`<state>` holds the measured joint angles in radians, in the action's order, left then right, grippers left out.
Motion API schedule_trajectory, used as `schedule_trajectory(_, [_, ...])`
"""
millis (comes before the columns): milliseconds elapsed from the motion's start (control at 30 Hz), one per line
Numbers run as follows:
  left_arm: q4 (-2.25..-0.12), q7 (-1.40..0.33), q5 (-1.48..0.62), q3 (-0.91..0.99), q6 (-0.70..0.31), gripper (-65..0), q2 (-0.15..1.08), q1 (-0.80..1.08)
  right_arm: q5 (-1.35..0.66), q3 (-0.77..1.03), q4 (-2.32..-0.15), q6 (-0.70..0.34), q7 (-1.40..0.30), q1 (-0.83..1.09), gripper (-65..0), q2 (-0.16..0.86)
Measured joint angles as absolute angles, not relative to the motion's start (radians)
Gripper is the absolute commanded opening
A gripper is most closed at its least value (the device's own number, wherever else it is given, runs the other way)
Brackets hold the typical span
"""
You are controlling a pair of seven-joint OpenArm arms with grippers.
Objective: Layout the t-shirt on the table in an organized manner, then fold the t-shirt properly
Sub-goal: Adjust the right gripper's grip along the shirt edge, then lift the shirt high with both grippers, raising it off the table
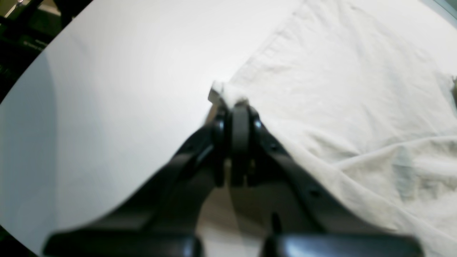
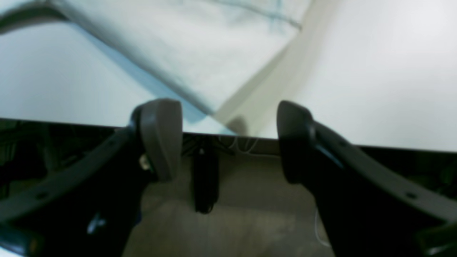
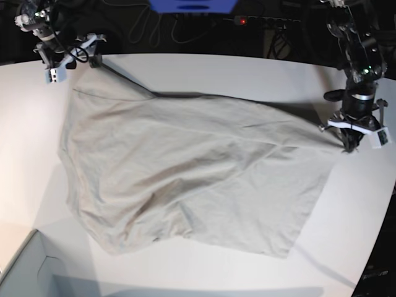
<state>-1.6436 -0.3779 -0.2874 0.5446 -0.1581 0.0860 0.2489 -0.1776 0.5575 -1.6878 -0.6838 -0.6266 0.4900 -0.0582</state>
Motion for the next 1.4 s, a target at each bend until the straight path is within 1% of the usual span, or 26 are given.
schedule_trajectory(200, [-1.644, -0.378, -0.287, 0.545, -0.158, -65.0, 0.086, 0.251, -0.181, 0.545, -1.651, -0.684, -0.620, 0.452, -24.3, -0.060])
schedule_trajectory(367, [-1.644, -0.378, -0.287, 0.547, -0.158, -65.0, 0.086, 0.252, -0.181, 0.544, -1.649, -0.684, -0.627, 0.455, -34.1, -0.061])
schedule_trajectory(467, [-1.643, -0.378, -0.287, 0.547, -0.158, -65.0, 0.086, 0.251, -0.180, 0.511, -1.649, -0.684, -0.628, 0.455, -41.1, -0.057])
schedule_trajectory(533, [-1.643, -0.378, -0.287, 0.547, -0.158, -65.0, 0.086, 0.251, -0.180, 0.485, -1.649, -0.684, -0.627, 0.455, -44.1, -0.057])
schedule_trajectory(800, [-1.643, -0.378, -0.287, 0.548, -0.159, -65.0, 0.086, 0.251, -0.175, 0.468, -1.641, -0.684, -0.628, 0.420, -44.6, -0.055])
schedule_trajectory(900, [-1.644, -0.378, -0.287, 0.548, -0.158, -65.0, 0.086, 0.251, -0.173, 0.468, -1.639, -0.684, -0.621, 0.413, -45.2, -0.055])
schedule_trajectory(933, [-1.643, -0.378, -0.288, 0.548, -0.159, -65.0, 0.086, 0.250, -0.173, 0.468, -1.637, -0.684, -0.627, 0.413, -46.4, -0.050])
schedule_trajectory(1000, [-1.643, -0.378, -0.287, 0.548, -0.159, -65.0, 0.086, 0.251, -0.168, 0.468, -1.634, -0.684, -0.632, 0.410, -52.7, -0.041])
schedule_trajectory(1067, [-1.643, -0.378, -0.287, 0.548, -0.158, -65.0, 0.086, 0.251, -0.170, 0.469, -1.634, -0.684, -0.629, 0.402, -64.2, -0.038])
schedule_trajectory(1200, [-1.643, -0.378, -0.287, 0.548, -0.159, -65.0, 0.086, 0.248, -0.172, 0.474, -1.641, -0.684, -0.628, 0.397, -65.0, -0.029])
schedule_trajectory(1400, [-1.649, -0.382, -0.288, 0.548, -0.159, -65.0, 0.086, 0.251, -0.176, 0.604, -1.737, -0.684, -0.631, 0.400, -65.0, -0.030])
